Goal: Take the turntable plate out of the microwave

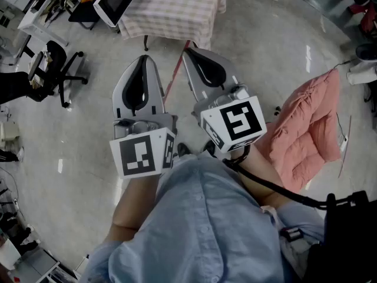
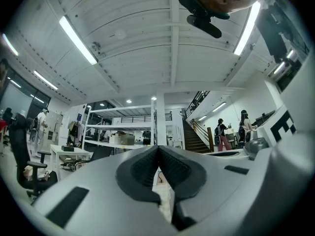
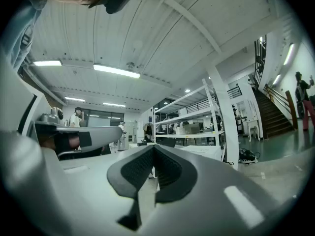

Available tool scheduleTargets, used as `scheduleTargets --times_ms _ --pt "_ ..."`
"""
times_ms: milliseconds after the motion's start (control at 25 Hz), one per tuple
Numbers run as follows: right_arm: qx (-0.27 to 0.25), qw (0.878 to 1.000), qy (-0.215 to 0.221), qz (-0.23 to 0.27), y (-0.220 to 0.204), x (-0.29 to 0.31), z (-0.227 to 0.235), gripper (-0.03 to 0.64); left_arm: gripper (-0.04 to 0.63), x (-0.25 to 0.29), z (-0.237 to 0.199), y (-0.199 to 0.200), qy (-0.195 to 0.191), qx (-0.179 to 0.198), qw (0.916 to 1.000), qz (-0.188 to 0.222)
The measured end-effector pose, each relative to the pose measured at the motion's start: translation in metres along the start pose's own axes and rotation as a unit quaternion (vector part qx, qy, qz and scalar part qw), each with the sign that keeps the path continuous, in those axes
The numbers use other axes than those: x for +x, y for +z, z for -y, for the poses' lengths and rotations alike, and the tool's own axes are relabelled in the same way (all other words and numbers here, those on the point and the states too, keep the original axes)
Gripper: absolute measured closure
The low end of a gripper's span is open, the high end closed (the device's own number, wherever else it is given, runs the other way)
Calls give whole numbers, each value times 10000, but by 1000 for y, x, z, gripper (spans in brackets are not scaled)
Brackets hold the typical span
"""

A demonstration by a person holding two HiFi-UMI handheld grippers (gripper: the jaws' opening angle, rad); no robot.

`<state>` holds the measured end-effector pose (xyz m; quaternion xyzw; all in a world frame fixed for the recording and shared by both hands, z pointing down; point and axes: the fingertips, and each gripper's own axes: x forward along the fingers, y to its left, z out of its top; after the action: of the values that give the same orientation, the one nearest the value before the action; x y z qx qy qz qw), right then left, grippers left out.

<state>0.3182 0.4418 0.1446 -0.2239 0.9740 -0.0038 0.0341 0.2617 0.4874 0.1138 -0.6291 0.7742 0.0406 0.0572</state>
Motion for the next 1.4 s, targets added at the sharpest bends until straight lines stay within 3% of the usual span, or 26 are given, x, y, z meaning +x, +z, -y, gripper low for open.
scheduleTargets --times_ms 480,800,1120,1400 --pt "92 9999 57 54 -6 -18 5 617 588 -8 19 -9 8 38 10000 -22" --pt "594 9972 443 -28 -17 -16 28 615 588 12 38 -21 245 81 9994 -237" --pt "641 9970 406 -170 -36 12 35 615 588 32 20 -46 135 -36 9990 -428" --pt "632 9973 121 -354 -54 78 50 615 588 85 -32 -65 -63 -199 9987 -458"
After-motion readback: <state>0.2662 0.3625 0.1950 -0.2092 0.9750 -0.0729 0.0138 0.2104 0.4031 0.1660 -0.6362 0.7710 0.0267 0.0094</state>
